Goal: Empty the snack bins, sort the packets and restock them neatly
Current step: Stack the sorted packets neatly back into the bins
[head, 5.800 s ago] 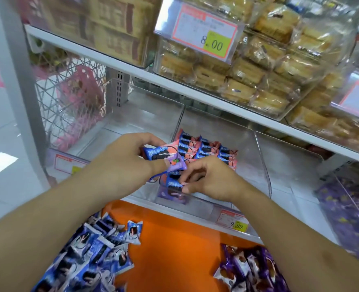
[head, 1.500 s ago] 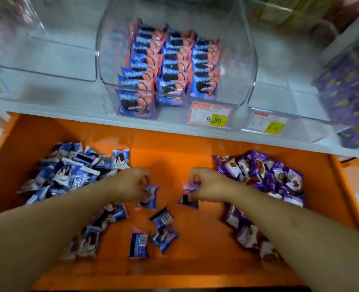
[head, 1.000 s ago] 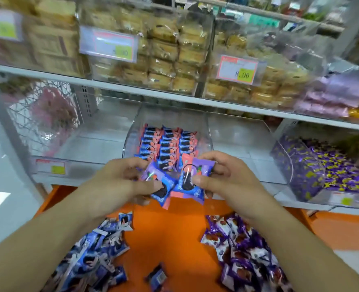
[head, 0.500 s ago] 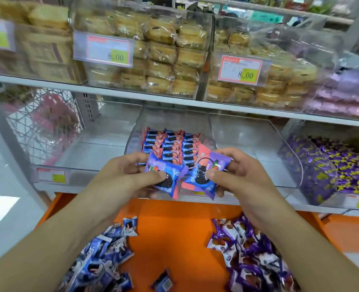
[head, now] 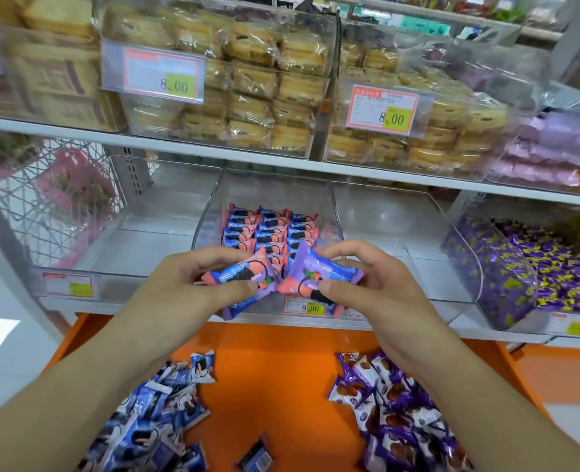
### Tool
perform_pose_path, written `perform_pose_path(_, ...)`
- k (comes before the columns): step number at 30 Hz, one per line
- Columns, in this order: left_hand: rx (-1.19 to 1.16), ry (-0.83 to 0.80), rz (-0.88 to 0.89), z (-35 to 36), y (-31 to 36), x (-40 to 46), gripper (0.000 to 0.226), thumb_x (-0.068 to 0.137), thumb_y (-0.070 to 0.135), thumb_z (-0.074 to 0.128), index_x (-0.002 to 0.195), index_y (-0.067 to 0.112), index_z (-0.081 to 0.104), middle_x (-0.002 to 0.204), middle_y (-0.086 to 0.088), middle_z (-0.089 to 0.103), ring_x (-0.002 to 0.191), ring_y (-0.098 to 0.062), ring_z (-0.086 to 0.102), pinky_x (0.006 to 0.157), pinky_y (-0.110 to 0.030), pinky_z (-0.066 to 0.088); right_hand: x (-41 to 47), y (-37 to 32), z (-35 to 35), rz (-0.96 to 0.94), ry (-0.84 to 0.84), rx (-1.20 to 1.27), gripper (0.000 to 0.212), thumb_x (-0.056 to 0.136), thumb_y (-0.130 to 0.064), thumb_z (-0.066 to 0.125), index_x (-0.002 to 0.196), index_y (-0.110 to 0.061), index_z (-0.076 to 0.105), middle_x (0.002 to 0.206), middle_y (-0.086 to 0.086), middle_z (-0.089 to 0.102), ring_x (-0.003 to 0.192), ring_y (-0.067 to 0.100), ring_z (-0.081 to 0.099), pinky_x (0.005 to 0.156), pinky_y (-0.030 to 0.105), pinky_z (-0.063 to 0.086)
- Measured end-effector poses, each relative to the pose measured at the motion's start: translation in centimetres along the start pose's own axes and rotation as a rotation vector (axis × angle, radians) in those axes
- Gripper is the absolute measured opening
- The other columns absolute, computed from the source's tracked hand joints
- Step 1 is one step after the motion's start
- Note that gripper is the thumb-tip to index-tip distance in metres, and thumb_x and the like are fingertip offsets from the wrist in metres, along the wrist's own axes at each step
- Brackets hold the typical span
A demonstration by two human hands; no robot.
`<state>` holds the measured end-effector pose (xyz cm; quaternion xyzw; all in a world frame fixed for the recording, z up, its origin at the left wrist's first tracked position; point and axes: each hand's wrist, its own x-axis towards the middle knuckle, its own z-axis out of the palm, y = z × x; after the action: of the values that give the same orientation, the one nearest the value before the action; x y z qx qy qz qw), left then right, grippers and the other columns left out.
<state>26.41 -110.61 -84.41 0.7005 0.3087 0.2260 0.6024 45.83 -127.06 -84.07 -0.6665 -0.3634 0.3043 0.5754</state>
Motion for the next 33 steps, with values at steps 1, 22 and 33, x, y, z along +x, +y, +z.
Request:
perform_pose_path(1, 0.022, -0.003, 0.012, 0.0, -0.1, 0.0, 0.027, 0.084, 0.019, 0.083, 0.106, 0.035, 0.08, 0.101, 0.009, 0.078, 0.069, -0.015, 0.07, 0.07, -0.02, 0.058, 0.0, 0.0, 0.0, -0.015, 0.001, -0.019, 0.028, 0.088, -0.011, 0.081, 0.109, -0.029, 0.074, 0.111, 0.006, 0.078, 0.101, 0.027, 0.076, 0.084, 0.052, 0.06)
perform_pose_path(22, 0.176, 0.011, 0.074, 0.8, -0.8, 4.7, 0.027, 0.081, 0.011, 0.086, 0.103, 0.022, 0.074, 0.099, 0.009, 0.078, 0.074, -0.014, 0.075, 0.063, -0.018, 0.057, 2.1, 0.5, -2.7, 0.107, 0.177, -0.125, 0.029, 0.084, -0.018, 0.079, 0.107, -0.024, 0.061, 0.085, 0.005, 0.079, 0.064, 0.02, 0.056, 0.07, 0.044, 0.049)
perform_pose_path(33, 0.797, -0.274, 0.132, 2.9, -3.9, 15.8, 0.023, 0.076, 0.018, 0.088, 0.091, 0.029, 0.075, 0.093, 0.017, 0.073, 0.084, 0.006, 0.067, 0.081, -0.025, 0.057, 3.5, 1.9, -5.2, 0.132, 0.271, -0.116, 0.022, 0.087, -0.017, 0.079, 0.1, -0.026, 0.064, 0.08, 0.005, 0.078, 0.066, 0.028, 0.052, 0.068, 0.049, 0.047)
